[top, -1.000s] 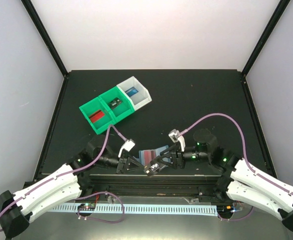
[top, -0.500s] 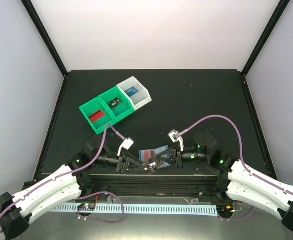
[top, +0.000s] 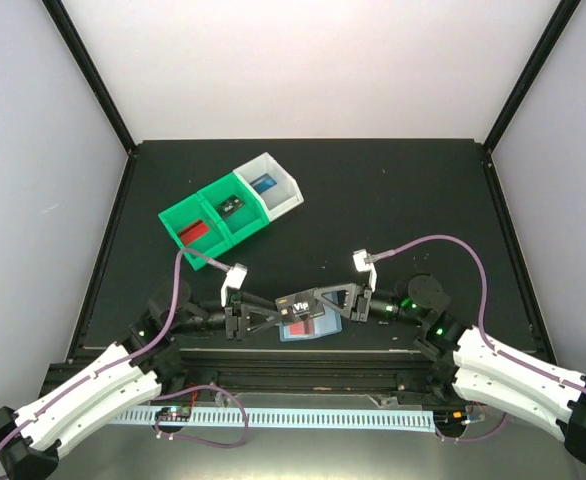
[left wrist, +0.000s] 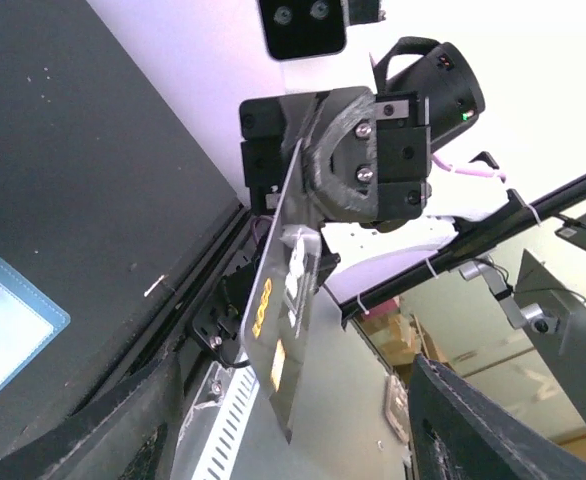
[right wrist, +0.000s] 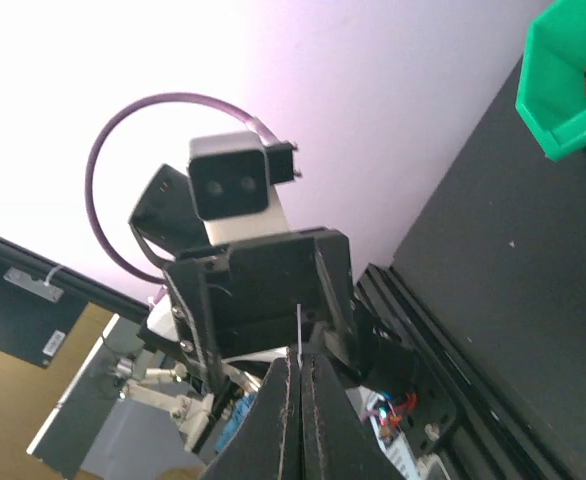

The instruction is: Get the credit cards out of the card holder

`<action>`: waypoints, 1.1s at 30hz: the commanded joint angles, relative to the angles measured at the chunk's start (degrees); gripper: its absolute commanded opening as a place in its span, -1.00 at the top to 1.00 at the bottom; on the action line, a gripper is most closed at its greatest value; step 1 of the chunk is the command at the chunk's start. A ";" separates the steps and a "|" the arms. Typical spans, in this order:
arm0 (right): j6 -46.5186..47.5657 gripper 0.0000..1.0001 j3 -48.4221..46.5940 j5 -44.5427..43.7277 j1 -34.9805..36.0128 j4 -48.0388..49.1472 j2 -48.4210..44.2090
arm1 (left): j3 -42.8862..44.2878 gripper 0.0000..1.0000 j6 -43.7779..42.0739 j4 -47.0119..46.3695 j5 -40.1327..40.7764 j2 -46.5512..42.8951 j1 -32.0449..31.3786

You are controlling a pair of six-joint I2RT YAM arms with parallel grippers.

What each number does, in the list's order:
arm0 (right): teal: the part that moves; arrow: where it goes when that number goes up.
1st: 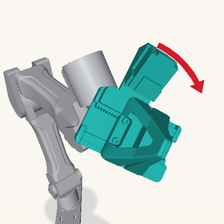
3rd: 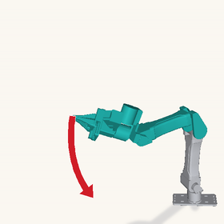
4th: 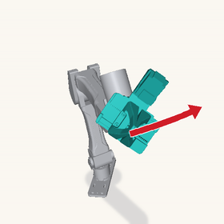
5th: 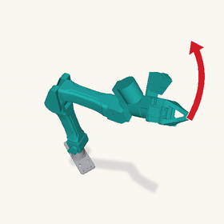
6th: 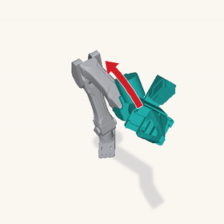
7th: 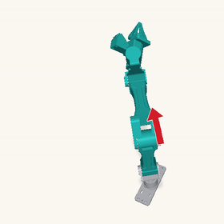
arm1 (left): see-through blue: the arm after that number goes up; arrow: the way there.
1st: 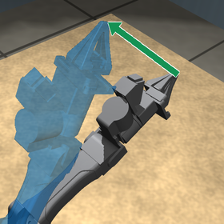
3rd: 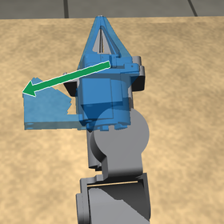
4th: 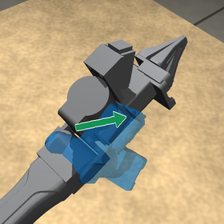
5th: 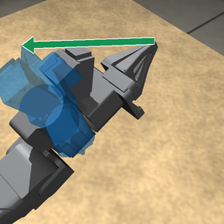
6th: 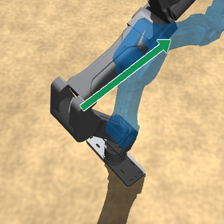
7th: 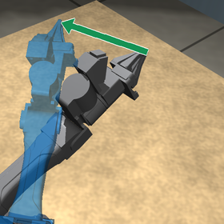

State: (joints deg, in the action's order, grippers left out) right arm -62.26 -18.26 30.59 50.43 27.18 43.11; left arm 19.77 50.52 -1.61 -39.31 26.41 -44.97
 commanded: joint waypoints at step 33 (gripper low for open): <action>4.91 -0.99 0.37 -15.93 0.18 -19.09 -9.67 | 5.92 0.97 -2.63 12.99 17.46 1.39 0.51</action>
State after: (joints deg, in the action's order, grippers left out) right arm -63.75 -15.99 18.87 50.43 18.37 35.51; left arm 19.14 53.23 1.67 -29.52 26.15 -44.97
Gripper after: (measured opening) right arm 0.947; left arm 0.020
